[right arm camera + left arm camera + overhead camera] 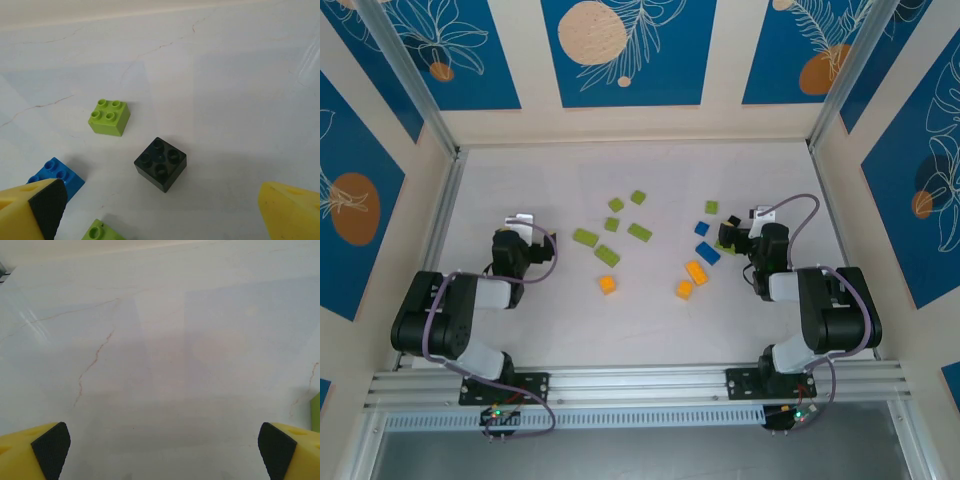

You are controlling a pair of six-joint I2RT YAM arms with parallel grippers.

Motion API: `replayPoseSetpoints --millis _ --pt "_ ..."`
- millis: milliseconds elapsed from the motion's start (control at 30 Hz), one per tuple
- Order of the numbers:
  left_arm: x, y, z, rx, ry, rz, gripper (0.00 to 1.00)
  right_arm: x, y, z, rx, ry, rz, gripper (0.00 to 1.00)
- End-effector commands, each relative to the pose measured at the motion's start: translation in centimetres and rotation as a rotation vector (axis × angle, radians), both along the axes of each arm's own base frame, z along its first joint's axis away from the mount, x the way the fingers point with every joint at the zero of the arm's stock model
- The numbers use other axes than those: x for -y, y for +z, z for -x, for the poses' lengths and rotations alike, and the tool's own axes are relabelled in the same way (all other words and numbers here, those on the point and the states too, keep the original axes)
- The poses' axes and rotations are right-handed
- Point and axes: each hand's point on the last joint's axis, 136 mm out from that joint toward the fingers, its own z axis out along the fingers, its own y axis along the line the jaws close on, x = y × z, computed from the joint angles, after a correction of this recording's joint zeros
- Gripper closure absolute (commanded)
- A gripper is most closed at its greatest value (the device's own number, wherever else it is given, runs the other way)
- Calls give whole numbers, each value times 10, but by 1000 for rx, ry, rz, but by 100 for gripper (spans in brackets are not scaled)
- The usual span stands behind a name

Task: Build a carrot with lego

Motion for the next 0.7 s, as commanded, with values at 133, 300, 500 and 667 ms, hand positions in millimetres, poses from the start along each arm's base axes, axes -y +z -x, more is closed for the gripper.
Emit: replayPoseSetpoints --millis 133,300,500,667 --pt "-6 11 -9 38 18 -7 1 -4 11 -9 39 21 -5 0" --pt "-6 11 -9 38 18 -6 1 -4 11 -9 39 21 -5 0" --pt "-6 10 -8 35 18 -6 1 -4 11 -9 38 22 -5 0" --pt "-7 12 -8 45 21 -8 1 -4 11 -8 40 22 -5 0"
